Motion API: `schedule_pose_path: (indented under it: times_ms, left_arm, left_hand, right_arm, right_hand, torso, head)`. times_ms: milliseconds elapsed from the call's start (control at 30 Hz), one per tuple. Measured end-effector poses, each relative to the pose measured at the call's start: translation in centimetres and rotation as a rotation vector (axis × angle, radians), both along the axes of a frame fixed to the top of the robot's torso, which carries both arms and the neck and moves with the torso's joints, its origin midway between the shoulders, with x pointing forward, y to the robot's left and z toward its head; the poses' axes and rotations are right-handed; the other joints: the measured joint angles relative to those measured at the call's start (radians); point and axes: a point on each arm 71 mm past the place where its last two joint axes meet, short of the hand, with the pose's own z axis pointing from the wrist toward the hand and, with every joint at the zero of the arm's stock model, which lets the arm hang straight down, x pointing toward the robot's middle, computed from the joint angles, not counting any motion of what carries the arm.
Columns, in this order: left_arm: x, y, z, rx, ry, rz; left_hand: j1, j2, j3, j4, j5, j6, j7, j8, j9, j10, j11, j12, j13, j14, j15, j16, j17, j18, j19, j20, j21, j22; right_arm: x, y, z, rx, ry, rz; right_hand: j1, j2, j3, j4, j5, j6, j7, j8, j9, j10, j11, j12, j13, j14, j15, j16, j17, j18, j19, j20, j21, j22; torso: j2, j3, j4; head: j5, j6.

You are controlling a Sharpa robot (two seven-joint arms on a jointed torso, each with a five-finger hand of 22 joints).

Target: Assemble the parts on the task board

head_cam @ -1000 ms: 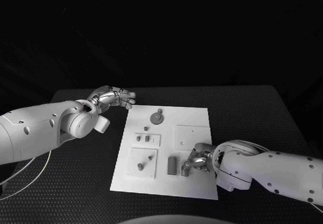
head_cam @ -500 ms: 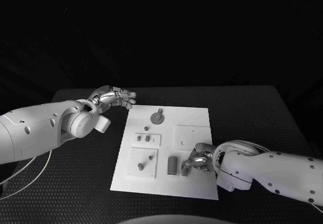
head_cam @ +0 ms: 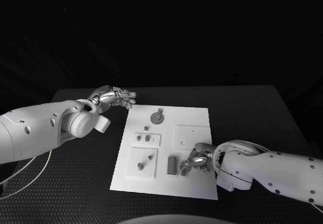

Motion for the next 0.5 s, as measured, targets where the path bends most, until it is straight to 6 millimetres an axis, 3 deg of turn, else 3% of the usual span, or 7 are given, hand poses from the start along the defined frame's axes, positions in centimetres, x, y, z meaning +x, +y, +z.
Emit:
schedule_pose_path:
  times_ms: [233, 367, 500]
  left_arm:
    - [0.00, 0.02, 0.00, 0.001, 0.000, 0.000]
    - [0.00, 0.03, -0.01, 0.002, 0.001, 0.000]
    - [-0.01, 0.04, -0.01, 0.002, 0.001, 0.000]
  left_hand:
    - [0.000, 0.000, 0.000, 0.000, 0.000, 0.000, 0.000, 0.000, 0.000, 0.000, 0.000, 0.000, 0.000, 0.000, 0.000, 0.000, 0.000, 0.000, 0.000, 0.000, 0.000, 0.000]
    - [0.000, 0.000, 0.000, 0.000, 0.000, 0.000, 0.000, 0.000, 0.000, 0.000, 0.000, 0.000, 0.000, 0.000, 0.000, 0.000, 0.001, 0.000, 0.000, 0.000, 0.000, 0.000]
    - [0.000, 0.000, 0.000, 0.000, 0.000, 0.000, 0.000, 0.000, 0.000, 0.000, 0.000, 0.000, 0.000, 0.000, 0.000, 0.000, 0.001, 0.000, 0.000, 0.000, 0.000, 0.000]
  right_arm:
    - [0.04, -0.12, 0.01, 0.003, -0.001, 0.005]
    - [0.08, -0.21, 0.01, 0.005, -0.001, 0.011]
    - [0.18, -0.21, -0.02, 0.004, -0.004, 0.019]
  right_hand:
    - [0.026, -0.017, -0.010, -0.011, 0.000, -0.002, 0.002, 0.000, 0.002, 0.000, 0.000, 0.000, 0.003, 0.001, 0.001, -0.003, 0.001, 0.000, 0.001, -0.001, 0.000, -0.002]
    - [0.087, 0.001, -0.042, -0.071, 0.000, -0.005, 0.005, 0.005, 0.004, 0.000, 0.000, 0.000, 0.005, 0.001, 0.001, -0.003, 0.002, 0.000, -0.004, -0.007, 0.008, -0.003]
    - [0.132, 0.037, -0.071, -0.111, 0.000, -0.005, 0.005, 0.005, 0.005, 0.000, 0.000, 0.000, 0.006, -0.003, -0.002, -0.003, 0.002, 0.000, -0.006, -0.009, 0.008, -0.006]
  torso:
    - [0.000, -0.0003, 0.0001]
    - [0.000, -0.0003, 0.0002]
    - [0.000, -0.0003, 0.0001]
  head:
    - [0.000, 0.000]
    - [0.000, 0.000]
    - [0.000, 0.000]
